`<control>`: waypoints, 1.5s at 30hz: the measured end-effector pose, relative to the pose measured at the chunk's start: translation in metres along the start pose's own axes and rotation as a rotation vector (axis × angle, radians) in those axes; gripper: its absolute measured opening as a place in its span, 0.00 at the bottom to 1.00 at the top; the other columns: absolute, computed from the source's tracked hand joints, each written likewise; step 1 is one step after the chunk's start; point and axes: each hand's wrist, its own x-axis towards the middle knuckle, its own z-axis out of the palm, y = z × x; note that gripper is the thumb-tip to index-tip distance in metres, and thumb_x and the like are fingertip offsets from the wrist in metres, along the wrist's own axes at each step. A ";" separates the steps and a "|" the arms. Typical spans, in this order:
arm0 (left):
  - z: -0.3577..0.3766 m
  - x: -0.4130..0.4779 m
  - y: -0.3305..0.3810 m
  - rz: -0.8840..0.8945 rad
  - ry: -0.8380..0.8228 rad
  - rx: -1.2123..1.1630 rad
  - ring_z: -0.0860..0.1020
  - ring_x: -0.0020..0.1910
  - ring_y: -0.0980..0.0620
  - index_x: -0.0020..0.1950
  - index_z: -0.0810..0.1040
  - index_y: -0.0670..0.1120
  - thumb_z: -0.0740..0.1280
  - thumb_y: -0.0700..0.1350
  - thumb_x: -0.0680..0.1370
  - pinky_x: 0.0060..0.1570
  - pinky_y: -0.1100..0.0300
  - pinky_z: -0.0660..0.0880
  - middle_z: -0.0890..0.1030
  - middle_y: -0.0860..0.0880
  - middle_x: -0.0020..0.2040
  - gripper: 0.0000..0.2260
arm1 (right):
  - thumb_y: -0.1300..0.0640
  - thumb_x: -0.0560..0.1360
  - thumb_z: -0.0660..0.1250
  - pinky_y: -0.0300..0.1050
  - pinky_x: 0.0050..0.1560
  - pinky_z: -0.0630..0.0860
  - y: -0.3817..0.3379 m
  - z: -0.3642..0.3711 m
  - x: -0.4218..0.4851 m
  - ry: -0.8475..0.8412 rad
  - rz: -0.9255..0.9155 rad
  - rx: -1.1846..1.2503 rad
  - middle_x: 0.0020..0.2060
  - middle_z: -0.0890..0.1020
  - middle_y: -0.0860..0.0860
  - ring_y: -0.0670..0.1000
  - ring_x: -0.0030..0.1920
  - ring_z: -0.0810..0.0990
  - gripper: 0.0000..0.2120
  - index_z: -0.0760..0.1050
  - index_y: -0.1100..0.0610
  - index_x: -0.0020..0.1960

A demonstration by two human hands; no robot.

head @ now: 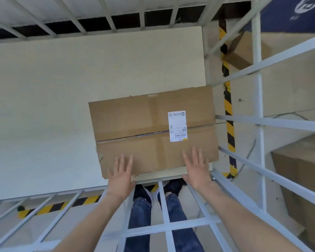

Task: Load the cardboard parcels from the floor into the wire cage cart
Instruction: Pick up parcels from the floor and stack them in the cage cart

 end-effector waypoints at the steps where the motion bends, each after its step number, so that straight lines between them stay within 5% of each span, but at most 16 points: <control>1: 0.009 0.001 0.004 0.008 -0.007 0.078 0.34 0.78 0.37 0.76 0.25 0.50 0.66 0.57 0.79 0.74 0.33 0.52 0.35 0.40 0.81 0.49 | 0.44 0.79 0.66 0.73 0.75 0.47 -0.001 0.006 0.003 0.006 0.000 -0.087 0.75 0.26 0.64 0.68 0.75 0.29 0.52 0.24 0.49 0.78; 5: 0.030 0.025 -0.001 0.001 0.040 0.231 0.25 0.74 0.35 0.73 0.19 0.51 0.69 0.58 0.76 0.68 0.25 0.44 0.25 0.39 0.76 0.55 | 0.52 0.76 0.71 0.80 0.69 0.44 0.001 0.018 0.028 0.076 0.019 -0.207 0.71 0.20 0.64 0.72 0.70 0.22 0.60 0.16 0.49 0.72; 9: 0.021 0.055 -0.021 0.077 0.161 0.265 0.40 0.79 0.33 0.78 0.30 0.52 0.78 0.56 0.68 0.65 0.23 0.50 0.41 0.39 0.80 0.61 | 0.71 0.70 0.69 0.78 0.71 0.51 0.009 0.013 0.059 0.145 -0.007 -0.201 0.71 0.18 0.58 0.71 0.67 0.18 0.63 0.19 0.43 0.73; 12: -0.010 0.082 -0.029 0.104 0.211 0.263 0.40 0.79 0.36 0.80 0.39 0.54 0.80 0.55 0.64 0.64 0.24 0.55 0.47 0.40 0.81 0.60 | 0.72 0.71 0.67 0.75 0.72 0.54 0.013 -0.011 0.081 0.245 -0.027 -0.197 0.72 0.19 0.57 0.71 0.72 0.24 0.62 0.17 0.42 0.72; 16: -0.084 0.134 -0.024 0.062 0.243 0.313 0.35 0.79 0.37 0.78 0.30 0.56 0.72 0.56 0.73 0.68 0.27 0.56 0.35 0.43 0.81 0.54 | 0.70 0.73 0.66 0.71 0.73 0.57 0.013 -0.090 0.121 0.302 -0.036 -0.216 0.74 0.21 0.55 0.70 0.76 0.32 0.58 0.24 0.42 0.76; 20: -0.171 0.184 -0.006 0.046 0.275 0.263 0.37 0.79 0.38 0.80 0.35 0.59 0.69 0.48 0.76 0.70 0.30 0.60 0.33 0.46 0.80 0.47 | 0.73 0.73 0.64 0.65 0.73 0.63 0.013 -0.176 0.157 0.348 -0.017 -0.187 0.79 0.31 0.53 0.68 0.78 0.39 0.53 0.35 0.43 0.80; 30: -0.240 0.225 0.009 0.019 0.284 0.309 0.39 0.79 0.38 0.80 0.37 0.59 0.72 0.48 0.75 0.70 0.34 0.64 0.34 0.47 0.80 0.49 | 0.69 0.77 0.64 0.60 0.70 0.69 0.020 -0.241 0.195 0.322 0.011 -0.195 0.80 0.35 0.51 0.67 0.79 0.42 0.49 0.35 0.42 0.80; 36: -0.255 0.221 0.011 0.032 0.211 0.280 0.40 0.79 0.39 0.80 0.38 0.58 0.75 0.53 0.73 0.72 0.37 0.61 0.35 0.46 0.81 0.51 | 0.69 0.77 0.60 0.62 0.76 0.58 0.014 -0.239 0.179 0.324 -0.003 -0.084 0.81 0.36 0.52 0.66 0.79 0.39 0.44 0.41 0.44 0.82; 45: -0.244 0.105 0.034 0.123 0.141 0.078 0.43 0.81 0.44 0.82 0.41 0.49 0.68 0.50 0.79 0.77 0.43 0.54 0.44 0.43 0.82 0.43 | 0.43 0.81 0.55 0.62 0.77 0.47 -0.017 -0.211 0.062 0.321 -0.067 -0.018 0.81 0.50 0.55 0.60 0.80 0.47 0.34 0.46 0.46 0.82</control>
